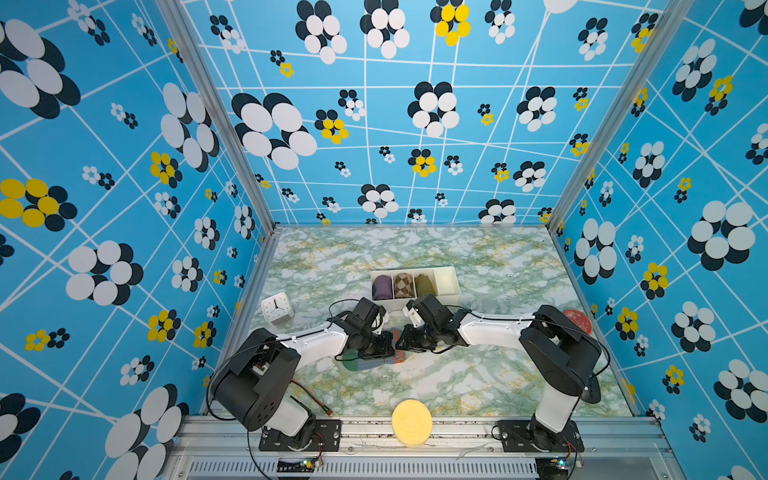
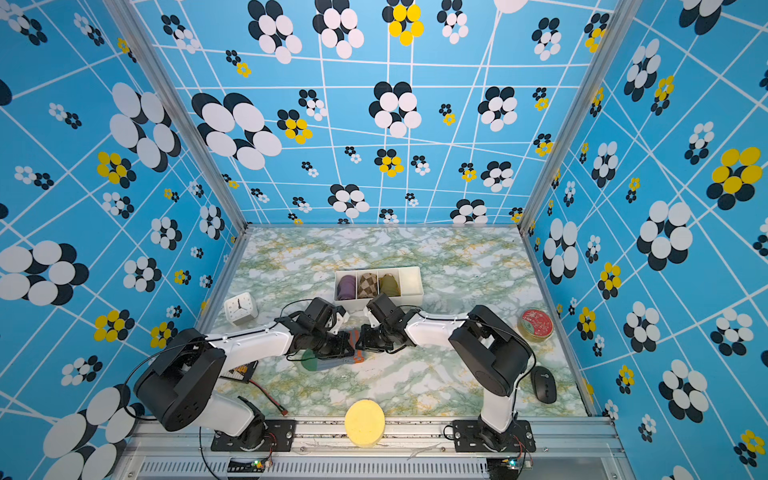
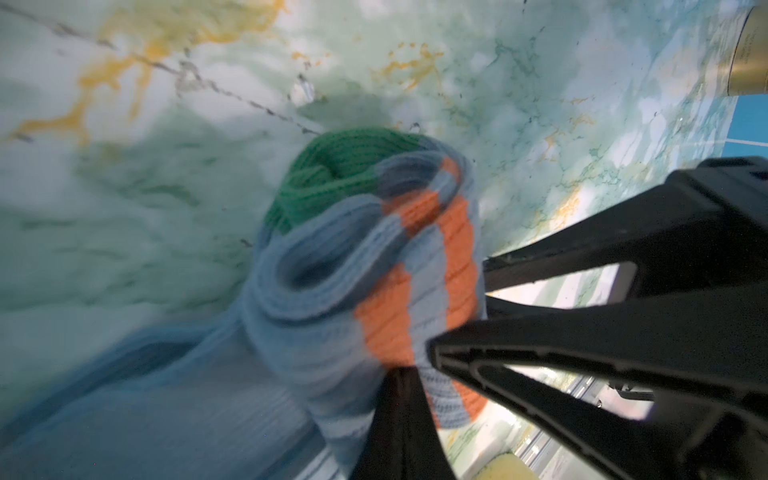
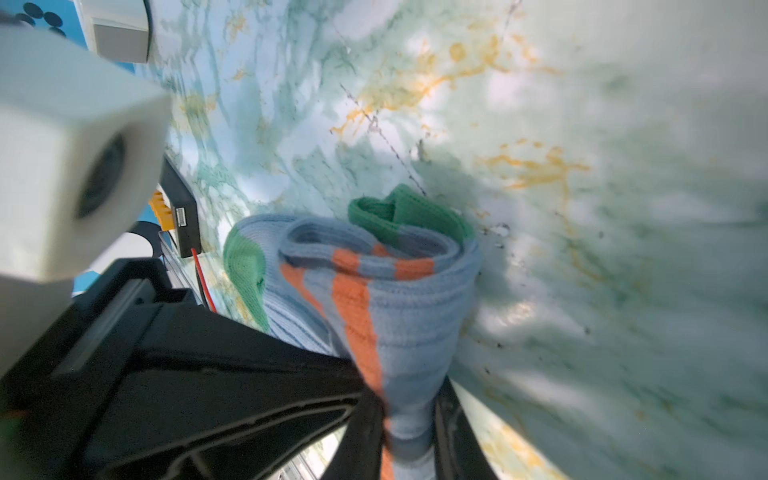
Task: Roll the socks
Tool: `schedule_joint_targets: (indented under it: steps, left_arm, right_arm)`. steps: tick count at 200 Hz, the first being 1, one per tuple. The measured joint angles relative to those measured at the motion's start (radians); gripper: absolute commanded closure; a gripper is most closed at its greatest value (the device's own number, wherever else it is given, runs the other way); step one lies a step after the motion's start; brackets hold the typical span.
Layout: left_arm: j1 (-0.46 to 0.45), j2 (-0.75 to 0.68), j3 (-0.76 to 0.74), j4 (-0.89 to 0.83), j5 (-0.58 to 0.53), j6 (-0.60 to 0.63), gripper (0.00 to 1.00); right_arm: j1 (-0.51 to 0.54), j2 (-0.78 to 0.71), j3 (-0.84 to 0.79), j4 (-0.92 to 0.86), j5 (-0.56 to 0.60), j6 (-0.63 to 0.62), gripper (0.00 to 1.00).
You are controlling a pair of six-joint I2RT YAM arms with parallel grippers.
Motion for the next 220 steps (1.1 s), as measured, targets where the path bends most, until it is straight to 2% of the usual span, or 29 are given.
schedule_joint_targets:
  steps: [48, 149, 220]
  left_arm:
    - [0.0, 0.042, 0.036, -0.001, 0.023, 0.0, 1.0]
    - [-0.08, 0.251, 0.251, -0.001, 0.081, -0.005, 1.0]
    - [-0.127, 0.358, 0.38, 0.013, 0.108, -0.013, 1.0]
  right_arm:
    - [-0.002, -0.006, 0.032, -0.075, 0.047, -0.05, 0.95]
    - [-0.018, -0.09, 0.061, -0.33, 0.272, -0.16, 0.96]
    - [-0.086, -0.196, -0.036, -0.368, 0.301, -0.161, 0.95]
